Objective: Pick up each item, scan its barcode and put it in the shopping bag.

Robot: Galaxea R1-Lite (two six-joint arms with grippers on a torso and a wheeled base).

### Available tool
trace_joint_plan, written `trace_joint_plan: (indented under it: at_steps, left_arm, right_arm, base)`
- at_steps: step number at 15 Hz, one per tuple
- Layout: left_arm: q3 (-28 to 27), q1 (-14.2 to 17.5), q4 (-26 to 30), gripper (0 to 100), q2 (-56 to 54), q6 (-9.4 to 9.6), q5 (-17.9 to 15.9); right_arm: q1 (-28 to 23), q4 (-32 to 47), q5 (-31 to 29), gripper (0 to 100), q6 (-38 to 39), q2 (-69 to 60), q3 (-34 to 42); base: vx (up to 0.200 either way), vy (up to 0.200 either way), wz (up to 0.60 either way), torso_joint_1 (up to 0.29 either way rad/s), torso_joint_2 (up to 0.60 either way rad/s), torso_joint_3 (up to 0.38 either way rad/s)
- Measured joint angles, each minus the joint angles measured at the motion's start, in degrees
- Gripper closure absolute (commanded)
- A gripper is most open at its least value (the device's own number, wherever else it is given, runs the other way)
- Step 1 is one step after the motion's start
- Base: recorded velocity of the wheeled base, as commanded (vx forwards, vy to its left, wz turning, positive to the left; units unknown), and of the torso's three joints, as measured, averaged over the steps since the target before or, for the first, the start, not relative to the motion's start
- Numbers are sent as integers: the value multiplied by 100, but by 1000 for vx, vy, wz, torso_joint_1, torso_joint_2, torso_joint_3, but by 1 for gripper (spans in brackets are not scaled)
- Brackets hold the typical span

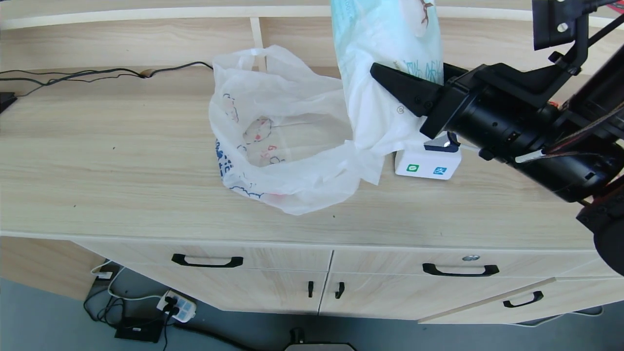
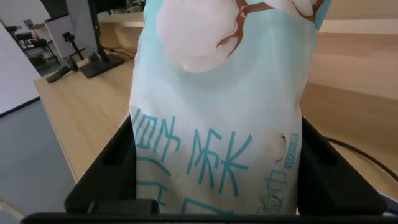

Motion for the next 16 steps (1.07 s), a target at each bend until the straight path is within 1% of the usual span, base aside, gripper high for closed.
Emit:
trace_joint_plan:
  at_steps: [4,10,12,14,16]
  left_arm:
    - [0,-2,0,0,0,0,2]
    - [0,-10,2,0,0,0,0]
    - [0,-5,2,0,0,0,0]
    - [0,-5,2,0,0,0,2]
    - [0,-5,2,0,0,0,0]
  right_arm:
    - [-50,11,-2,100,-2,-5,-9]
    - [-107,38,-2,100,-79,-37,-111]
    - [-111,-4,0,100,-98,-77,-78]
    - [-105,16,-9,100,-66,-105,113]
    - [-249,5,-141,100,286,-105,325]
  base:
    - [0,0,0,0,0,0]
    - [0,0,600,4,6,1]
    - [0,0,0,0,0,0]
    - [0,0,0,0,0,0]
    - [0,0,0,0,0,0]
